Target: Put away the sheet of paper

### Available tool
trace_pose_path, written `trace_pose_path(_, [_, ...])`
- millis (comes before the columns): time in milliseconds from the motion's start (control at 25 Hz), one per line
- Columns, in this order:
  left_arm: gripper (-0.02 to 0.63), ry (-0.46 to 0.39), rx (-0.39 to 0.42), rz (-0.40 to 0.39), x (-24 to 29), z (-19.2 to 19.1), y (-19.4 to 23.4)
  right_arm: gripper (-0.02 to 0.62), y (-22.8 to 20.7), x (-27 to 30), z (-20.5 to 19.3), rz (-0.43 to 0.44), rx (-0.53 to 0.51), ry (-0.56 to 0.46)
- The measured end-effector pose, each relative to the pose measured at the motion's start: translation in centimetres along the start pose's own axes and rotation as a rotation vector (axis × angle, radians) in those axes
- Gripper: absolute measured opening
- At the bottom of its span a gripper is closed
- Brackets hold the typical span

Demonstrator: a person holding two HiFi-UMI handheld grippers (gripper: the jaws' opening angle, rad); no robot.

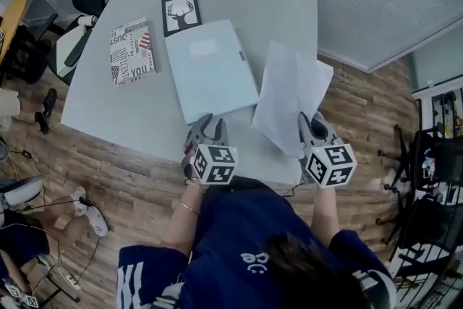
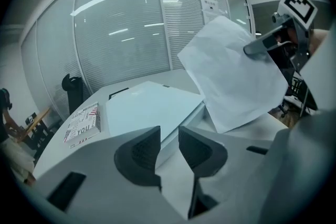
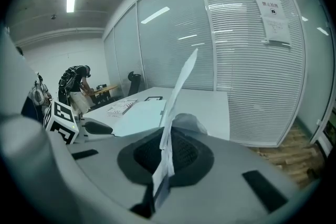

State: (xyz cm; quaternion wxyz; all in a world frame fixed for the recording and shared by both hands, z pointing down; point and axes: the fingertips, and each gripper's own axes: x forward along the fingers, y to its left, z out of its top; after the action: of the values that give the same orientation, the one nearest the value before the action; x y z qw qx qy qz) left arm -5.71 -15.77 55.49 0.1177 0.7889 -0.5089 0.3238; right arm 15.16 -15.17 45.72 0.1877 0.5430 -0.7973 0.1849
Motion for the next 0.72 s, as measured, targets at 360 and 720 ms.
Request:
trace_pose_path(360, [0.152,0.087,0.150,0.067,2.2,0.3,-0.6,0.009,-1.5,-0.2,0.5,0.056,0.019,-0.032])
trace_pose_path(720, [0.156,0.172,0.388,0.153,3.5,0.3,-0.1,0.009,-2.3,-0.3,0.4,0.089,0.026,-0.043])
